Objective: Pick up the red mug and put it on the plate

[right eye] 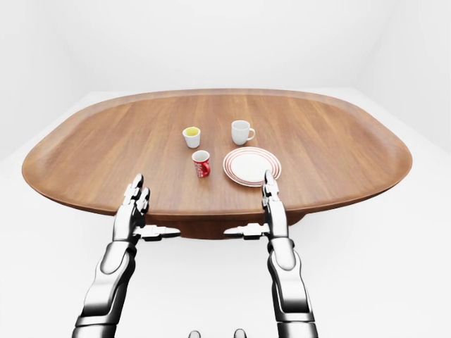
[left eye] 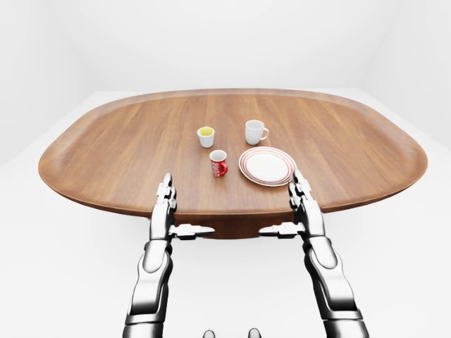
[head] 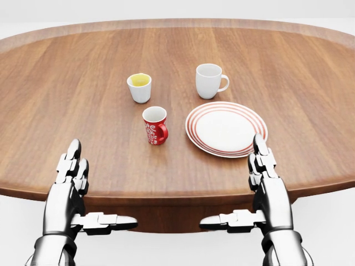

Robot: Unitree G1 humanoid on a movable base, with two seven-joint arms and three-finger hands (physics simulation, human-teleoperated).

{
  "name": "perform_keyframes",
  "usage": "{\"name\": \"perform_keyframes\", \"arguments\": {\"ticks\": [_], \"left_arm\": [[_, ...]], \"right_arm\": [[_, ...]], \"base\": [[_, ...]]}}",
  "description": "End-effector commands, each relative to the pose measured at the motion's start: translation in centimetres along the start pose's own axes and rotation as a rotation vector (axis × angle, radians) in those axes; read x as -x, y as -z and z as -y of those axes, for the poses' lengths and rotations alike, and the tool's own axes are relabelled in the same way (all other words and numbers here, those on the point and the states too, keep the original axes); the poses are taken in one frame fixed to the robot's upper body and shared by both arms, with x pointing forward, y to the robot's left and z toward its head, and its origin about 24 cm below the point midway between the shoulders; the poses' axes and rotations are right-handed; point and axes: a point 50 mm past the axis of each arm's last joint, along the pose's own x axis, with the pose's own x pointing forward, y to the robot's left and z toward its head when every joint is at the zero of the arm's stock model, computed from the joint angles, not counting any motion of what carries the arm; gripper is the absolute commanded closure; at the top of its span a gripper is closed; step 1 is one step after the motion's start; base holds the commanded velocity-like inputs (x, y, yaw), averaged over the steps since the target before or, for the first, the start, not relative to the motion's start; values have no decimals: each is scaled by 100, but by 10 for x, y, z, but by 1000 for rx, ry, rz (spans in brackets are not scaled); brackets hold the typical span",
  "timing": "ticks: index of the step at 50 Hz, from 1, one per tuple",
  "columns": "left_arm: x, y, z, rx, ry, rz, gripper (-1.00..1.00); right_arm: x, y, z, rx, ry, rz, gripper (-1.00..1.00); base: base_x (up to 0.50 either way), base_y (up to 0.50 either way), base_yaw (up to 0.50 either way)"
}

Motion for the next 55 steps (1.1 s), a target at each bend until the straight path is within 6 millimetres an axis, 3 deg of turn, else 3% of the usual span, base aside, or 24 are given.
{"name": "perform_keyframes", "arguments": {"ticks": [1, 6, 13, 20, 28, 55], "left_arm": [[-21, -23, -2, 13, -5, 50, -100], [-36, -59, -4, -9, -9, 182, -100], [-68, -93, -11, -44, -30, 257, -100], [-92, -102, -7, -90, -6, 227, -100], [-110, -111, -10, -113, -38, 206, -100], [-106, -138, -5, -139, -35, 317, -100]], "right_arm": [[-9, -38, -2, 18, 12, 129, -100], [-22, -72, 3, 57, 26, 260, -100], [-41, -95, 4, 36, -9, 329, -100], [-63, -100, 10, 55, -27, 307, -100], [-75, -109, 9, 83, -64, 314, -100], [-83, -112, 3, 136, -91, 303, -100]], "base": [[0, 0, 0], [0, 0, 0], [0, 0, 0], [0, 0, 0], [0, 0, 0], [8, 0, 0]]}}
